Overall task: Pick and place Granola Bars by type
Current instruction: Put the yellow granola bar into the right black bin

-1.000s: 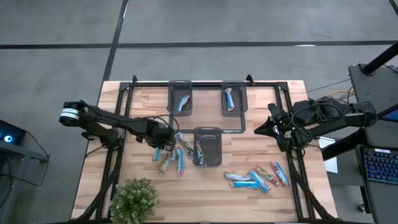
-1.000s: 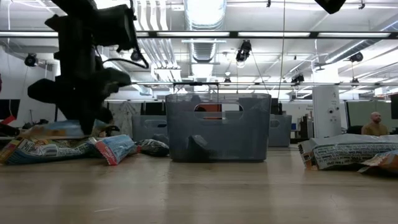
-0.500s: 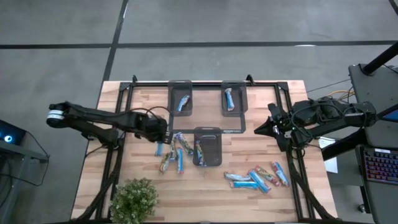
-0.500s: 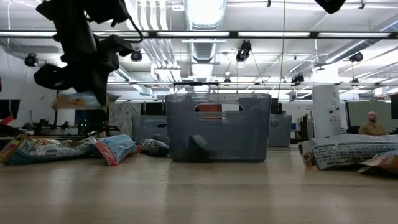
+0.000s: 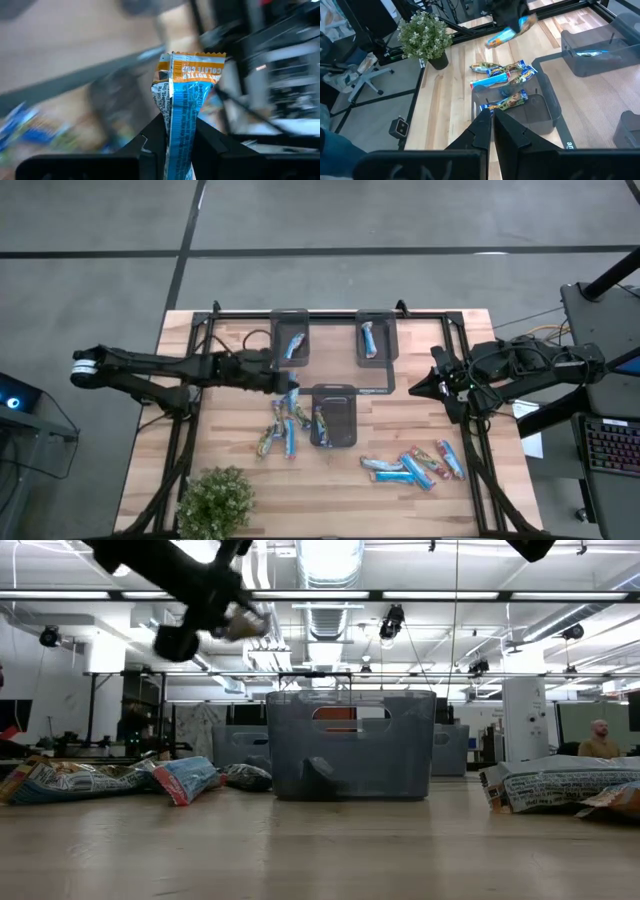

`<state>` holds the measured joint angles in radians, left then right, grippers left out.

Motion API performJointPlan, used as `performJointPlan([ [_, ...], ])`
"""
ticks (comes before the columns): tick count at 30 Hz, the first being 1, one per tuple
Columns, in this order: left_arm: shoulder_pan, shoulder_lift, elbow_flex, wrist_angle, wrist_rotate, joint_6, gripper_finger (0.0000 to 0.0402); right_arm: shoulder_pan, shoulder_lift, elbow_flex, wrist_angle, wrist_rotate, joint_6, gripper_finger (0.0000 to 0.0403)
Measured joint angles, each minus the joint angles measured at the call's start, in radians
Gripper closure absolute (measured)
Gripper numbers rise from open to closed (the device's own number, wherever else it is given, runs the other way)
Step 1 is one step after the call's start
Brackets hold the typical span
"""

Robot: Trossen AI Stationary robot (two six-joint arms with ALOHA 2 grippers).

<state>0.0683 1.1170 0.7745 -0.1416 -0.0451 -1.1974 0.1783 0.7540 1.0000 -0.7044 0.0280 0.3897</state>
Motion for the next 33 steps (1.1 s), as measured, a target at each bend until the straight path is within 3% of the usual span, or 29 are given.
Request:
performJointPlan([
  [5, 0.059, 0.001, 0.024, 0.152, 0.001, 0.045, 0.0349, 0.0, 0.0, 0.0, 0.001, 0.0, 0.003, 0.039],
  [17, 0.208, 0.084, 0.251, 0.1, 0.055, 0.213, 0.0349, 0.0, 0.0, 0.0, 0.003, 0.018, -0.001, 0.039],
  [33, 0.342, 0.432, 0.573, 0.107, 0.313, 0.273, 0.0349, 0.0, 0.0, 0.0, 0.004, 0.027, -0.004, 0.039],
])
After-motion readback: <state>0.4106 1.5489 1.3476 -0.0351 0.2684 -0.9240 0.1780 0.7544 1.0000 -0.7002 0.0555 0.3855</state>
